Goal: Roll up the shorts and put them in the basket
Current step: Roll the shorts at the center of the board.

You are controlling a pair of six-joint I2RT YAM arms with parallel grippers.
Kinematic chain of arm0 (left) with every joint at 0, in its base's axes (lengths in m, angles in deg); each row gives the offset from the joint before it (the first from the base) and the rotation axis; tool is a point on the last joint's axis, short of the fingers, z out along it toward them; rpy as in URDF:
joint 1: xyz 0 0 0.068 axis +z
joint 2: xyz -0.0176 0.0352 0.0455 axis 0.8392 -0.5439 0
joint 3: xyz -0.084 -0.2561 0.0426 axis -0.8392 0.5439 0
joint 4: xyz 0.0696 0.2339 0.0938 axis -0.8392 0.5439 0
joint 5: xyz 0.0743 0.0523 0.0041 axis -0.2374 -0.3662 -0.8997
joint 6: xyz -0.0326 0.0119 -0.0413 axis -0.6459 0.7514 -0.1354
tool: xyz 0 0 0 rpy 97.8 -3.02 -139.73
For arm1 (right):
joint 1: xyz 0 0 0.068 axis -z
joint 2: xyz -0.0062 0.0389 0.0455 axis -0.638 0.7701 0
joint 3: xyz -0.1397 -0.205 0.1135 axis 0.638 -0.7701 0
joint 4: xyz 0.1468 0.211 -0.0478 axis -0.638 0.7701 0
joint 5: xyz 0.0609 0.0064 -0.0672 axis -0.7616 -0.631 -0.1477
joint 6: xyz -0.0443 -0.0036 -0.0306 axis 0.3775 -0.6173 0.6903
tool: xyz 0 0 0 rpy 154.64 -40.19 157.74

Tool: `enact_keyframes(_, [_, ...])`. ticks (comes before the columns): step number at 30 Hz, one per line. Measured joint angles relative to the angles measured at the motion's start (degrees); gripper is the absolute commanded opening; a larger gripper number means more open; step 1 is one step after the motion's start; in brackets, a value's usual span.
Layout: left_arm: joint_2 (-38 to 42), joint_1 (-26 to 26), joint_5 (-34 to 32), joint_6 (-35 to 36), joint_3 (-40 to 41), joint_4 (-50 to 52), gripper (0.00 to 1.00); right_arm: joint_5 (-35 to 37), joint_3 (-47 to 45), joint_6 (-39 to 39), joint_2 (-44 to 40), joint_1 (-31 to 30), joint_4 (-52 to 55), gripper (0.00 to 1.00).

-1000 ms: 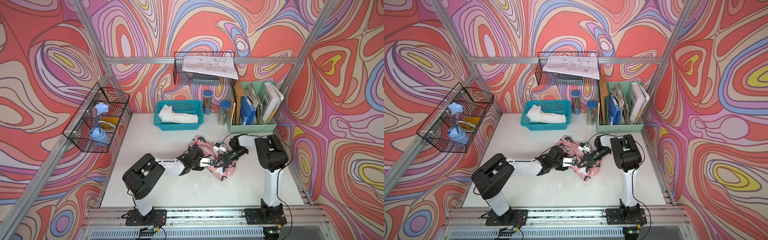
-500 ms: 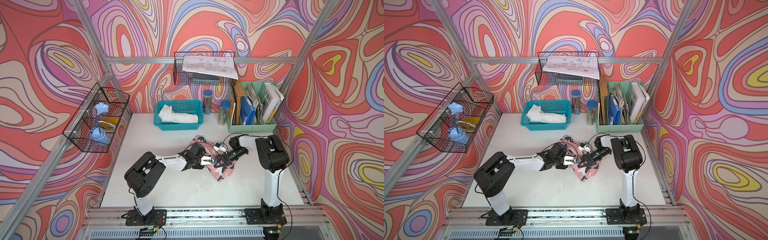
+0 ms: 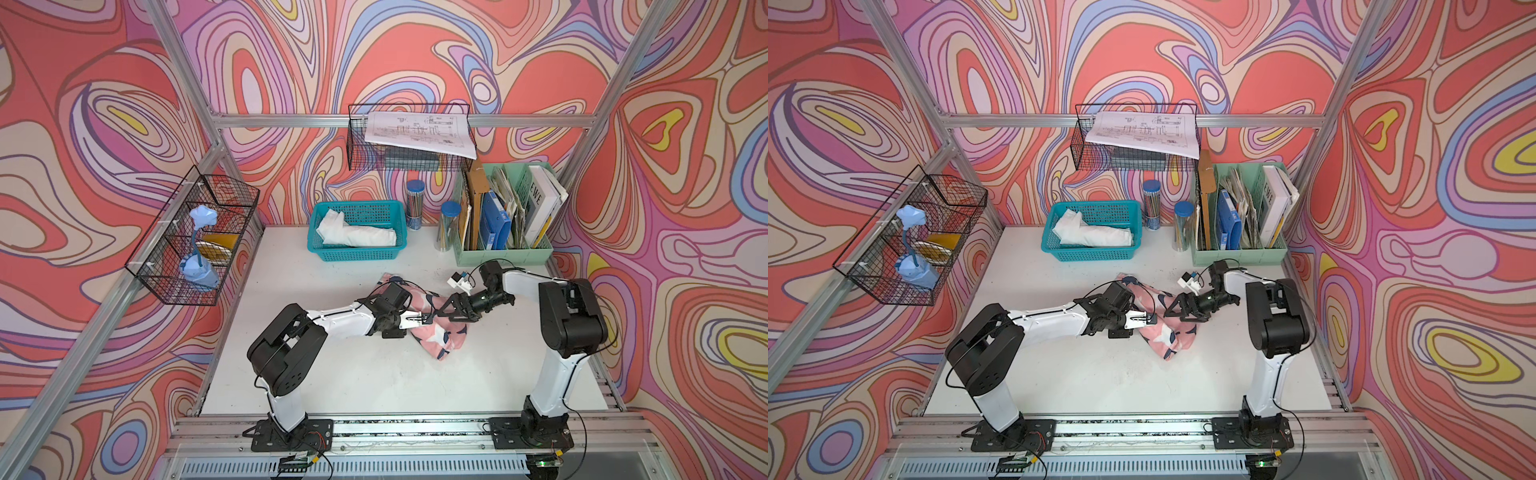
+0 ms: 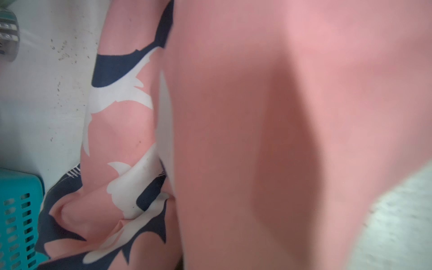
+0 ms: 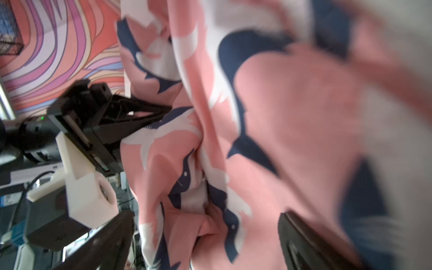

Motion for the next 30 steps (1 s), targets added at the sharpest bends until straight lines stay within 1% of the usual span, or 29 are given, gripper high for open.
enact_keyframes(3, [0.57, 0.00, 0.31, -0.96, -1.97, 6.29, 0.00, 5.16, -0.68, -3.45, -4.72, 2.84, -4.13, 0.98])
enact_keyframes(6, [0.37, 0.00, 1.51, -2.10, -6.51, 14.84, 0.00, 12.85, -3.10, -5.35, -11.93, 3.72, -9.14, 0.98])
enact_keyframes(10, [-2.45, 0.04, 4.66, -3.26, -16.96, 26.97, 0.00, 22.95, -11.50, -5.70, -26.93, 3.58, -18.67, 0.98])
enact_keyframes(13, [-6.67, 0.04, 7.54, -4.26, -25.59, 34.91, 0.00, 27.43, -17.88, -5.07, -36.96, 3.61, -26.03, 0.98])
enact_keyframes(15, [-10.01, 0.04, 9.22, -4.90, -30.67, 39.60, 0.00, 29.62, -20.46, -5.05, -40.72, 3.61, -29.51, 0.98])
enact_keyframes(18, [-15.65, 0.04, 11.39, -5.64, -37.57, 46.38, 0.00, 31.41, -22.25, -2.99, -43.21, 2.93, -32.61, 0.98])
enact_keyframes(20, [-19.43, 0.04, 12.74, -5.70, -41.29, 50.49, 0.00, 32.57, -23.74, -0.33, -45.07, 0.90, -34.29, 0.98])
enact_keyframes(22, [-23.23, 0.04, 14.16, -5.86, -44.68, 54.42, 0.00, 33.22, -25.97, 3.58, -48.00, -2.84, -35.74, 0.98])
enact_keyframes(25, [-27.28, 0.11, 16.33, -5.95, -48.28, 58.77, 0.00, 33.75, -28.37, 7.76, -51.52, -6.67, -37.18, 0.98])
enact_keyframes(30, [-30.29, 0.35, 19.52, -6.08, -52.26, 64.26, 0.00, 33.70, -29.68, 13.60, -55.41, -9.29, -37.86, 0.98])
